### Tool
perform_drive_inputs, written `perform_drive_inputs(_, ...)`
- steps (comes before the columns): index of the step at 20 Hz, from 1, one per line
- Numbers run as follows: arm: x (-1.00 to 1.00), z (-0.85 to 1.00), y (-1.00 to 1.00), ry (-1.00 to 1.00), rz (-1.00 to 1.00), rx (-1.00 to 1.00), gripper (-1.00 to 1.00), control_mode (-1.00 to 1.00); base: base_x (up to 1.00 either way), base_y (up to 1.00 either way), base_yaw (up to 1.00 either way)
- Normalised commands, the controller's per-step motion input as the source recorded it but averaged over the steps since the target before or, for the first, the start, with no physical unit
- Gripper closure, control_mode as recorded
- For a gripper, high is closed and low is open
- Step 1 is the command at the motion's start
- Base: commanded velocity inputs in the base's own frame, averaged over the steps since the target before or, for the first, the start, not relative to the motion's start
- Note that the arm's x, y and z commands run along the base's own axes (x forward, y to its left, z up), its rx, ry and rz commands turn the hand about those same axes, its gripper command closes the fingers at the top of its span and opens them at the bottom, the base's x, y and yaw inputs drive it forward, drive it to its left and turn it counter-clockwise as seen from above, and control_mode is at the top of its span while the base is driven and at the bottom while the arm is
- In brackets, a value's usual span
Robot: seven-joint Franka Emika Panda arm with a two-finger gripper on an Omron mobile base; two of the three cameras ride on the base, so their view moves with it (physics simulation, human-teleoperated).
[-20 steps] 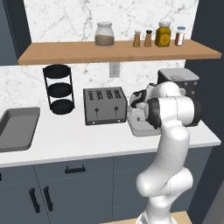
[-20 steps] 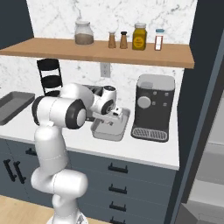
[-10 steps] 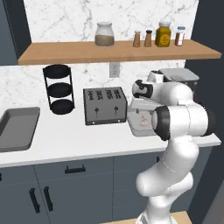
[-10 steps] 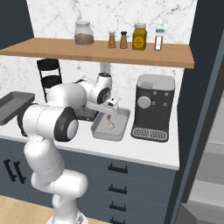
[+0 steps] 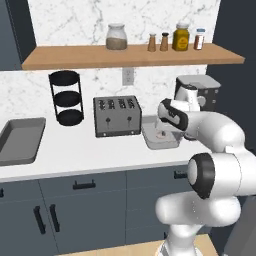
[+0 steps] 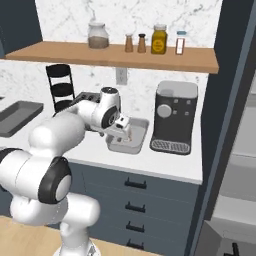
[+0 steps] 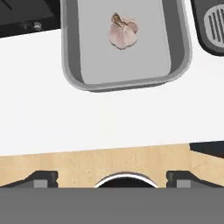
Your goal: Place one garlic and one steak in each tupperware on the nearby counter, to pack two identical lunches.
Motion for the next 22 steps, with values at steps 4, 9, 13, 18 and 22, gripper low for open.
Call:
perform_drive_inputs(4, 0.0, 0.0, 0.0, 0.0, 0.0, 0.0, -1.0, 1.0, -1.0, -0.47, 0.0)
perform_drive_inputs(9, 0.0, 0.0, 0.0, 0.0, 0.0, 0.0, -1.0, 1.0, -0.64, -0.93, -0.04)
perform_drive_inputs(13, 0.0, 0.0, 0.0, 0.0, 0.0, 0.0, -1.0, 1.0, -0.04, -1.0, -0.09)
perform_drive_inputs(18, 0.0, 0.0, 0.0, 0.0, 0.0, 0.0, -1.0, 1.0, 0.34, -1.0, -0.1)
perform_drive_inputs(22, 0.0, 0.0, 0.0, 0.0, 0.0, 0.0, -1.0, 1.0, 0.71, -1.0, -0.07)
